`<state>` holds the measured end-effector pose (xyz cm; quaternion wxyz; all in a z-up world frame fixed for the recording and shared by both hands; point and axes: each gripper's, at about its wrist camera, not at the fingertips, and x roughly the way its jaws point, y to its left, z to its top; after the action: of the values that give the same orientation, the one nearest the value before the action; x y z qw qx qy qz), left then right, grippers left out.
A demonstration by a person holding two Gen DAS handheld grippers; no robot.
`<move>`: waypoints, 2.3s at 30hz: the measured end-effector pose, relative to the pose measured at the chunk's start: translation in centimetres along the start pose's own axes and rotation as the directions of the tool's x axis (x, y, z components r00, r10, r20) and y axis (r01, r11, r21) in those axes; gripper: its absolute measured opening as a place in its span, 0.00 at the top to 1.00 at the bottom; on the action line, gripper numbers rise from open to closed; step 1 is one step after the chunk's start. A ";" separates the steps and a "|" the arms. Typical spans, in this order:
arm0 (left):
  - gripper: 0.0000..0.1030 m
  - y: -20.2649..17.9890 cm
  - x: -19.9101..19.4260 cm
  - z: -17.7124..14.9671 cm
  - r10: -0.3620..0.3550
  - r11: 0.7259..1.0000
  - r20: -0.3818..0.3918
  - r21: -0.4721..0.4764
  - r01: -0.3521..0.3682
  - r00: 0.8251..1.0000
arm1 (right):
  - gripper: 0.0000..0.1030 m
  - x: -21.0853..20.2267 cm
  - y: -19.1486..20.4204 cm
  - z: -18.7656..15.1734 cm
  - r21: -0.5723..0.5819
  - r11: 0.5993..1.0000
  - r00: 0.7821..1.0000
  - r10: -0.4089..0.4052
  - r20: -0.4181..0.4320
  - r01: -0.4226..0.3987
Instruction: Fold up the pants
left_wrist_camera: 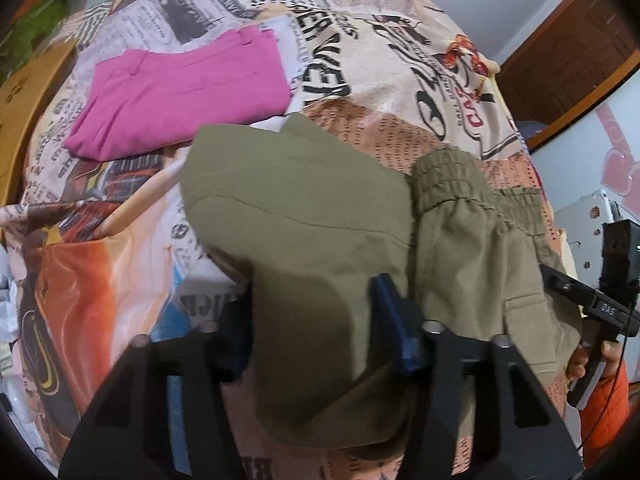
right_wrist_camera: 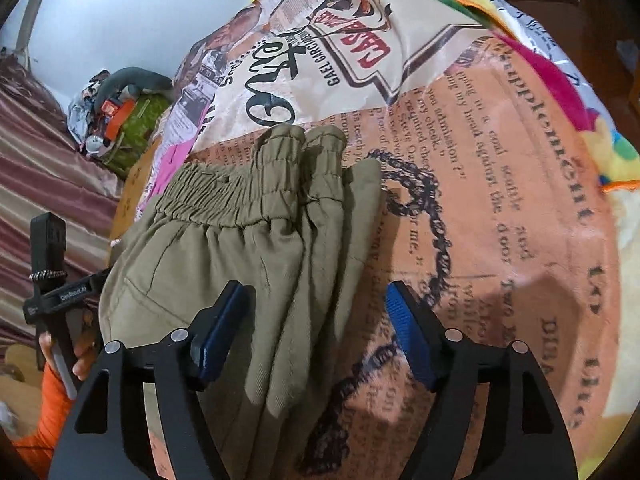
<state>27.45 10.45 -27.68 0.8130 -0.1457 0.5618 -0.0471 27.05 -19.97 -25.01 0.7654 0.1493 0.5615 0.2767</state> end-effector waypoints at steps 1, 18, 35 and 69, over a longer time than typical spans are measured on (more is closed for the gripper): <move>0.57 -0.1 0.0 0.1 0.000 1.000 0.004 0.000 0.000 1.000 | 0.34 0.1 0.2 0.1 -0.008 1.000 1.000 0.004 -0.001 -0.004; 0.95 -2.6 -2.5 1.6 0.057 0.997 0.105 0.049 -0.062 0.993 | 0.88 -1.8 3.8 1.9 -0.129 0.991 0.993 -0.017 0.121 0.032; 0.96 0.0 -12.6 5.4 0.108 0.990 0.328 0.051 -0.131 0.939 | 0.89 -4.0 13.9 7.9 -0.336 0.941 0.958 0.055 0.283 0.045; 0.96 23.1 -0.6 15.7 0.178 0.969 0.287 -0.216 -0.117 0.941 | 0.88 18.1 20.3 18.6 -0.429 0.902 0.987 0.028 0.160 0.043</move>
<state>39.80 35.48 -28.68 0.8726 -0.1879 0.4411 0.0927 43.30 8.54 -22.05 0.8236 -0.0037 0.4229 0.3779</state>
